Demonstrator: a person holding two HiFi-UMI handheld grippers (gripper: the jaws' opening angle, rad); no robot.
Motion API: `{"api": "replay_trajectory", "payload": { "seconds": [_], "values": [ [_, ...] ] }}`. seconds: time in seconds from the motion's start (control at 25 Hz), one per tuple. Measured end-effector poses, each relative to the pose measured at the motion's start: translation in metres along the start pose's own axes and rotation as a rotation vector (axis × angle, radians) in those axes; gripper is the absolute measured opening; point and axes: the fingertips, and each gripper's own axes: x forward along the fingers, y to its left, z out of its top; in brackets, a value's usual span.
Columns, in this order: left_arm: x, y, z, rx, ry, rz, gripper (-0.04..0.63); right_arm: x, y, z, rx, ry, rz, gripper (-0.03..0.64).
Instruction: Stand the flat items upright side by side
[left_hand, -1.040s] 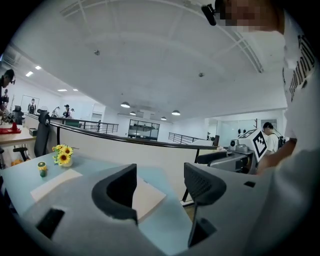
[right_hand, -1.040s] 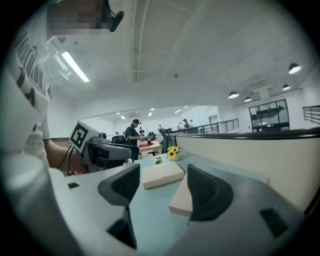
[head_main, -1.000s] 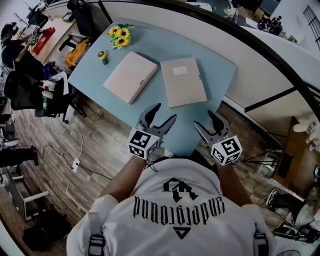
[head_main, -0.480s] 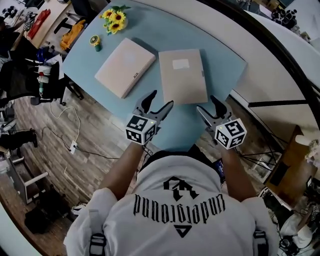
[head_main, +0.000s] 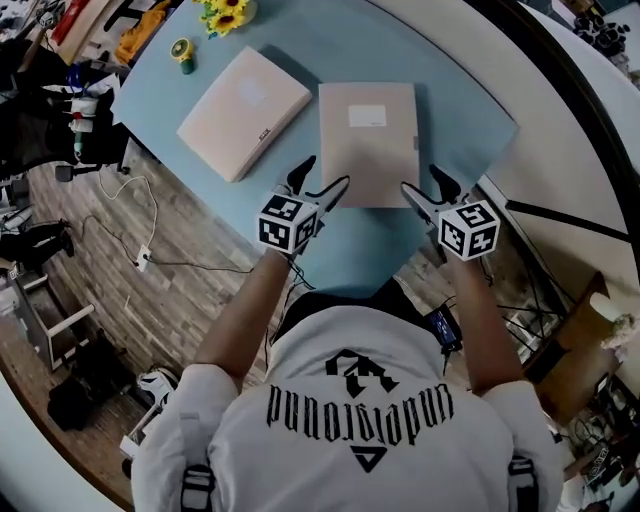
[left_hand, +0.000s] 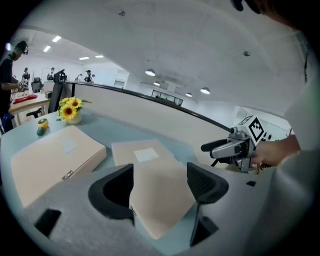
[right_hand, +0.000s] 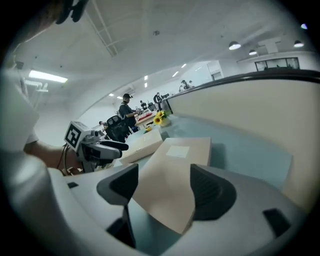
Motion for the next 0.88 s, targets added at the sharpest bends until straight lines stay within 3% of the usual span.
{"api": "replay_trajectory", "payload": {
  "seconds": [0.28,0.64,0.88],
  "values": [
    [0.045,0.042,-0.038,-0.093,0.126,0.041,0.347,0.051,-0.049,-0.03,0.055,0.158,-0.01,0.331],
    [0.089,0.083,-0.063,-0.19,0.235,0.062,0.356,0.108,-0.088,-0.054,0.21,0.255,0.015,0.337],
    [0.105,0.089,-0.073,-0.307,0.275,0.015,0.357,0.121,-0.097,-0.065,0.308,0.3,0.039,0.336]
  ]
}}
